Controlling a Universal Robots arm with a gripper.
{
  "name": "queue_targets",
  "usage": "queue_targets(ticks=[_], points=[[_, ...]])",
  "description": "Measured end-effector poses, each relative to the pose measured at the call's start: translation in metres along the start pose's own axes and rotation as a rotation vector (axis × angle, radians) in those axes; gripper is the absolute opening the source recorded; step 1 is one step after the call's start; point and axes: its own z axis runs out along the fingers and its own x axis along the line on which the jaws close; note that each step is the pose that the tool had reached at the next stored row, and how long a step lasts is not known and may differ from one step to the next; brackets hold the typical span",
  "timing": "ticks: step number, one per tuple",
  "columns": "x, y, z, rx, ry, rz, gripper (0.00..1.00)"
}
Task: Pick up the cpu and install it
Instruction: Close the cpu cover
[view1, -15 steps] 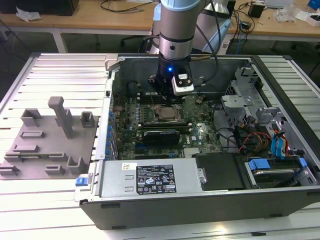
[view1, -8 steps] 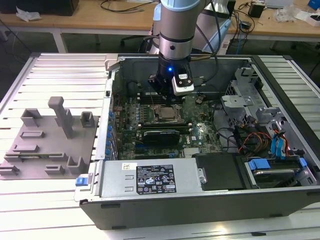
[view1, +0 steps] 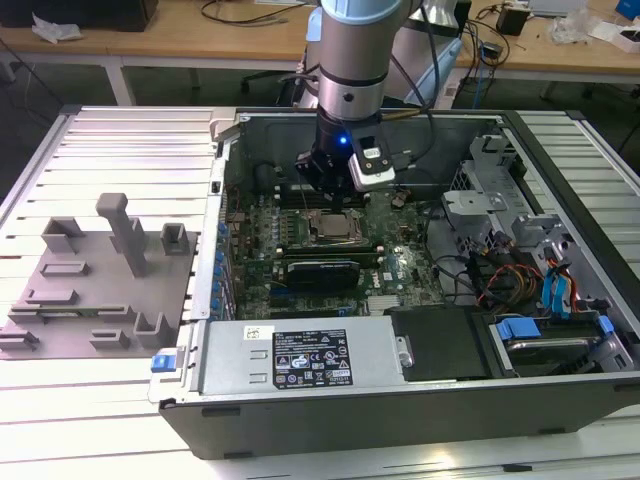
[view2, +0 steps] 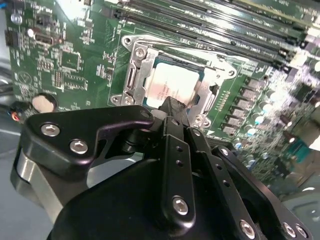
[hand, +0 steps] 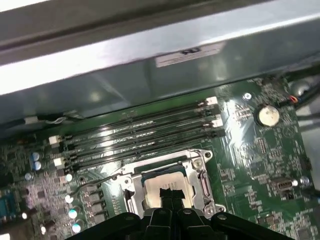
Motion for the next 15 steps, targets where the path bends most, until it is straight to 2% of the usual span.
queue_targets(ticks=[2, 6, 15], points=[[0.0000, 0.0000, 0.0003, 0.0005, 0.0009, -0.033, 0.11], [0.0003, -0.0001, 0.0004, 0.0003, 0.0010, -0.035, 0.11], [0.0148, -0.0034, 0.0050, 0.0005, 0.0014, -0.046, 0.11]])
